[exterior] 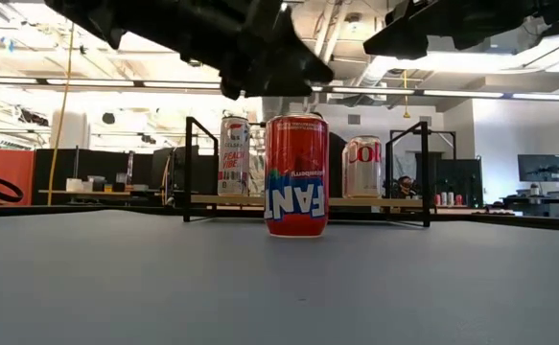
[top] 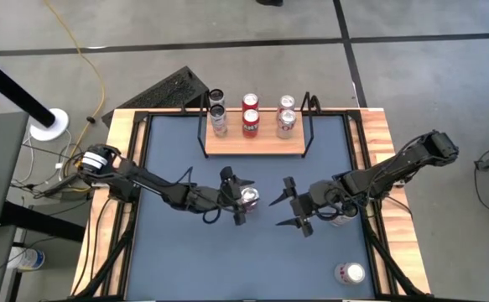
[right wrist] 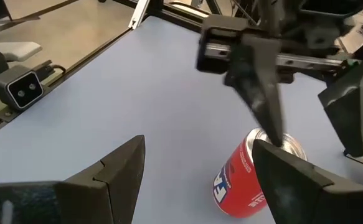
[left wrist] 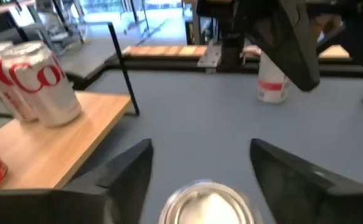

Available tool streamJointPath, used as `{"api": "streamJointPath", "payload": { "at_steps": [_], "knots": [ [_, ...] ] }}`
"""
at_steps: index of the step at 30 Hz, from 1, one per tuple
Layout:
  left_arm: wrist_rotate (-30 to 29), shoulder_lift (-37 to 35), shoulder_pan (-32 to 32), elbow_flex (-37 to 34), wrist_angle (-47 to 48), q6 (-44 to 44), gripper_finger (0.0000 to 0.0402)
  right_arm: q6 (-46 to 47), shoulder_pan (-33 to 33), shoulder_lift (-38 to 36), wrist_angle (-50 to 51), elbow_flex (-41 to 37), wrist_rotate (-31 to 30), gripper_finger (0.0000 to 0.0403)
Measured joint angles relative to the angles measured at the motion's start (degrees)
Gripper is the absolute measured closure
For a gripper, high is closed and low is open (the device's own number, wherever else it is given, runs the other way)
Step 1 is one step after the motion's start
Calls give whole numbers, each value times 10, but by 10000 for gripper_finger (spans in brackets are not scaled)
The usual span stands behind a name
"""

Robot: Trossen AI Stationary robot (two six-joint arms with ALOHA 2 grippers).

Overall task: Place canned beverage on shelf
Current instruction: Put the red soda can on the shelf aligned with the other red soda cans

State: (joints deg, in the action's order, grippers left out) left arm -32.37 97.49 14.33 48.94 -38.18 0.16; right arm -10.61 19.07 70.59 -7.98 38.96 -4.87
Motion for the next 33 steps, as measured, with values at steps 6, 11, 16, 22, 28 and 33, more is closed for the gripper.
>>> {"api": "streamJointPath", "payload": {
  "at_steps": [6, 11, 16, 22, 28, 33],
  "knots": [
    [29, -20, 3, 0, 60, -11, 303, 0, 0, 0, 10, 0, 0, 113],
    [45, -20, -6, 0, 112, -26, 390, 0, 0, 0, 11, 0, 0, 113],
    [53, -21, -20, 1, 168, -70, 400, 0, 0, 0, 14, 0, 0, 113],
    [31, -23, -4, 3, 249, -123, 401, 5, 0, 0, 32, 0, 0, 113],
    [4, -25, 20, 4, 331, -185, 401, 10, 0, 0, 33, 0, 0, 113],
    [-22, -48, 39, 1, 384, -204, 401, 12, 0, 0, 33, 0, 0, 113]
  ]
}}
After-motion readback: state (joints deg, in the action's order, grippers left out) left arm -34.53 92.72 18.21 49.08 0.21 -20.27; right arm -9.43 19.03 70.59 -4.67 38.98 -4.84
